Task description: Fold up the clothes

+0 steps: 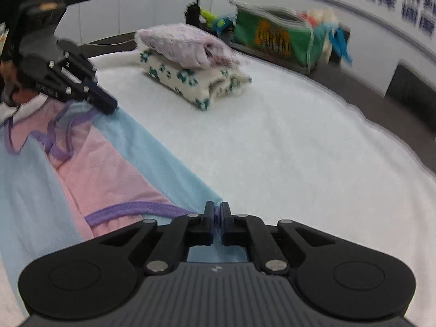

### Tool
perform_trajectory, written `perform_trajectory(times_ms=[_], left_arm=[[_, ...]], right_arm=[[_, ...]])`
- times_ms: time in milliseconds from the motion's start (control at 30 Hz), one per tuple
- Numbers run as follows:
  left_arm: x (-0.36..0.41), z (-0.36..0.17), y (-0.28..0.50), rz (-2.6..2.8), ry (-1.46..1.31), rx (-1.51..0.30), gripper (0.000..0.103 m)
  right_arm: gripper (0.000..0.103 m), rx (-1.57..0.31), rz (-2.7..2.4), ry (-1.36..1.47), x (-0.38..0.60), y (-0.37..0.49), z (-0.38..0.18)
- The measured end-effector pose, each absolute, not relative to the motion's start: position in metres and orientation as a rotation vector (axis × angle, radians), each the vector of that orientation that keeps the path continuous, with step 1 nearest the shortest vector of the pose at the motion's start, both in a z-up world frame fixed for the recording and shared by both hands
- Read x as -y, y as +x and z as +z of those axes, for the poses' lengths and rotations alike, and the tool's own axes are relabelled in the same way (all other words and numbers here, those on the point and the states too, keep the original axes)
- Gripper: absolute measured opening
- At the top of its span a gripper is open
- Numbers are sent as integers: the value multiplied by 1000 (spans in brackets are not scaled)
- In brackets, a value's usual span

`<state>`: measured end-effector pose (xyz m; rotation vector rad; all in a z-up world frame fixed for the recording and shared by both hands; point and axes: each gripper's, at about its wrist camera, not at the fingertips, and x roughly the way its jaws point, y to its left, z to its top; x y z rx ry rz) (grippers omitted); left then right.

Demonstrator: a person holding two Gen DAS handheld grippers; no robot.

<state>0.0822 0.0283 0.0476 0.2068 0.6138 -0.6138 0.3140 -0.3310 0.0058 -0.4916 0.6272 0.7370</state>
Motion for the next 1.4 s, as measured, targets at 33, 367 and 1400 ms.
perform_trajectory(times_ms=[33, 367, 1400], left_arm=[[-28, 53, 69, -614, 226, -576, 2], [-49, 33, -56, -616, 280, -537, 19], [-12, 33, -72, -501, 175, -486, 54]], right_arm=[[3, -564, 740, -521, 332, 303, 11], [16, -388, 818, -799, 370, 157, 0], [33, -600, 170, 288, 430, 228, -12]])
